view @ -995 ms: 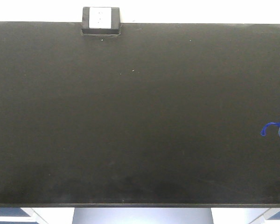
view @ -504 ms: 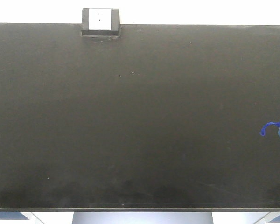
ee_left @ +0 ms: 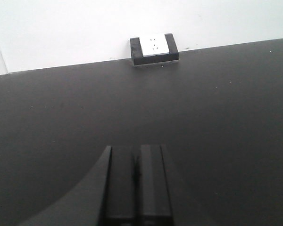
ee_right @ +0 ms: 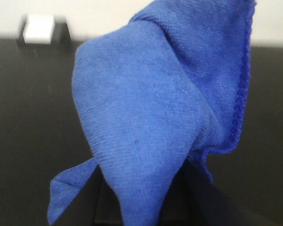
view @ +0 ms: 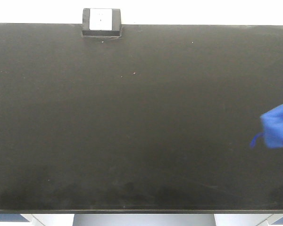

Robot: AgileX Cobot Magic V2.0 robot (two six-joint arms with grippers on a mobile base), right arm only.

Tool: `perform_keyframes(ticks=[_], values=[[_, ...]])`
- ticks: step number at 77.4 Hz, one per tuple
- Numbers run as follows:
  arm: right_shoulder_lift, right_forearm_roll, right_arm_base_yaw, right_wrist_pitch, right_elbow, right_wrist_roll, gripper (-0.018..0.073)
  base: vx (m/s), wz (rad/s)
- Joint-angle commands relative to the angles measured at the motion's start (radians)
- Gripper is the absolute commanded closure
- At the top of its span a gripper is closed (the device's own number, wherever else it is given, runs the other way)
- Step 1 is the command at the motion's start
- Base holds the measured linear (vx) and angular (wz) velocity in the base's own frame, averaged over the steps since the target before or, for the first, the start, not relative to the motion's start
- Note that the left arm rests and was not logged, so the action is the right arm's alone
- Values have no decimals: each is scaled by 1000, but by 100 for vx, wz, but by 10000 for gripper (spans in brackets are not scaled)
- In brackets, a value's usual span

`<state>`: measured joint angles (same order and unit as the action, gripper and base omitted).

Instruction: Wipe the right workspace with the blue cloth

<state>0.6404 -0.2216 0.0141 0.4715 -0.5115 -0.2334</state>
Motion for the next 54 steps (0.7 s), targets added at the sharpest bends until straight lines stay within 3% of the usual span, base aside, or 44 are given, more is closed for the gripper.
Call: perform_keyframes(ticks=[1,30,54], values=[[183,-1,0,-49,-80,-8,564,0,0],[904,-16,0,28,-354,-61,564,0,0],[1125,-33,0,69,-484,-85,563,0,0]])
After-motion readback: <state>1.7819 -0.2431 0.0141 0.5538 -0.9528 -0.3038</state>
